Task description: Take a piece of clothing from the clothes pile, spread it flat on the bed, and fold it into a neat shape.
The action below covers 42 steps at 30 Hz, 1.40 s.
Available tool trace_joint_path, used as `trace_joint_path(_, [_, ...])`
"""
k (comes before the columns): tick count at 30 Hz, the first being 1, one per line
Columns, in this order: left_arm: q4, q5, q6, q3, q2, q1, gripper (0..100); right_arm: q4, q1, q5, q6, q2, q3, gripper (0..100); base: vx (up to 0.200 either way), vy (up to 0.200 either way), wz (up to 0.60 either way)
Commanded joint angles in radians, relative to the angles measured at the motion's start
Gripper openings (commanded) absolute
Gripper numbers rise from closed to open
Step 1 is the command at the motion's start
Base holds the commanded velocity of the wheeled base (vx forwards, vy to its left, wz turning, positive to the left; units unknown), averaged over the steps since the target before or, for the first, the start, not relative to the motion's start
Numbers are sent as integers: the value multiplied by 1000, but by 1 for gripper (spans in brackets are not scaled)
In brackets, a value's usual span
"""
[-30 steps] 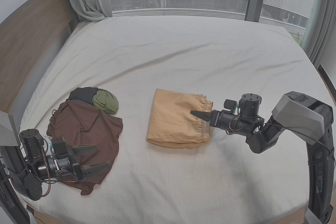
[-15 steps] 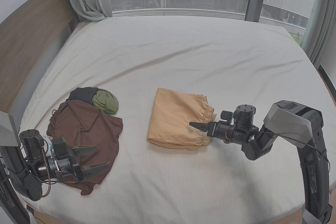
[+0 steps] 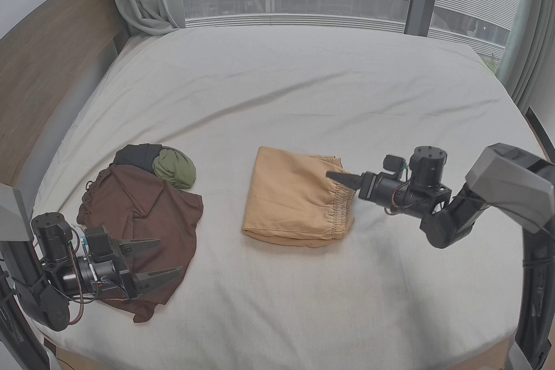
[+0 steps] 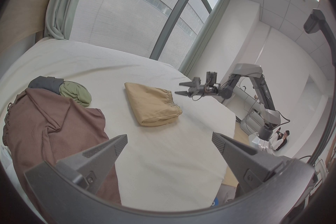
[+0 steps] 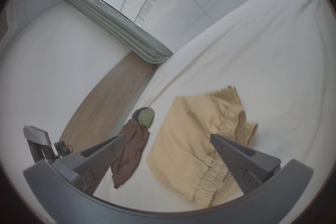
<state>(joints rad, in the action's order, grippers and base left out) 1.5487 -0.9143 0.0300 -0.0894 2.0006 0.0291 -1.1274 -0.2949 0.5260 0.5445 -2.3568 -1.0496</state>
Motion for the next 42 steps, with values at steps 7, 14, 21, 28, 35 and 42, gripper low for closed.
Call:
trace_joint_path(7, [1, -58, 1, -26, -22, -120, 100, 112, 140, 2, -225, 547, 349, 100, 0, 0, 0])
trace_joint_path(14, [1, -57, -5, -12, -86, -209, 100, 101, 260, -3, -373, 680, 519, 100, 0, 0, 0])
trace_joint_path(21, [1, -52, -42, 39, -252, -253, 100, 101, 344, 29, -380, 861, 642, 100, 0, 0, 0])
trace_joint_path(28, [-16, -54, -61, 89, -390, -250, 100, 113, 330, 45, -379, 1090, 789, 100, 0, 0, 0])
trace_joint_path(35, [-119, -52, -53, 89, -511, -252, 100, 109, 299, 74, -376, 1272, 954, 100, 0, 0, 0])
trace_joint_path(42, [-259, -32, -51, 89, -648, -242, 100, 117, 327, 88, -377, 1458, 1034, 100, 0, 0, 0])
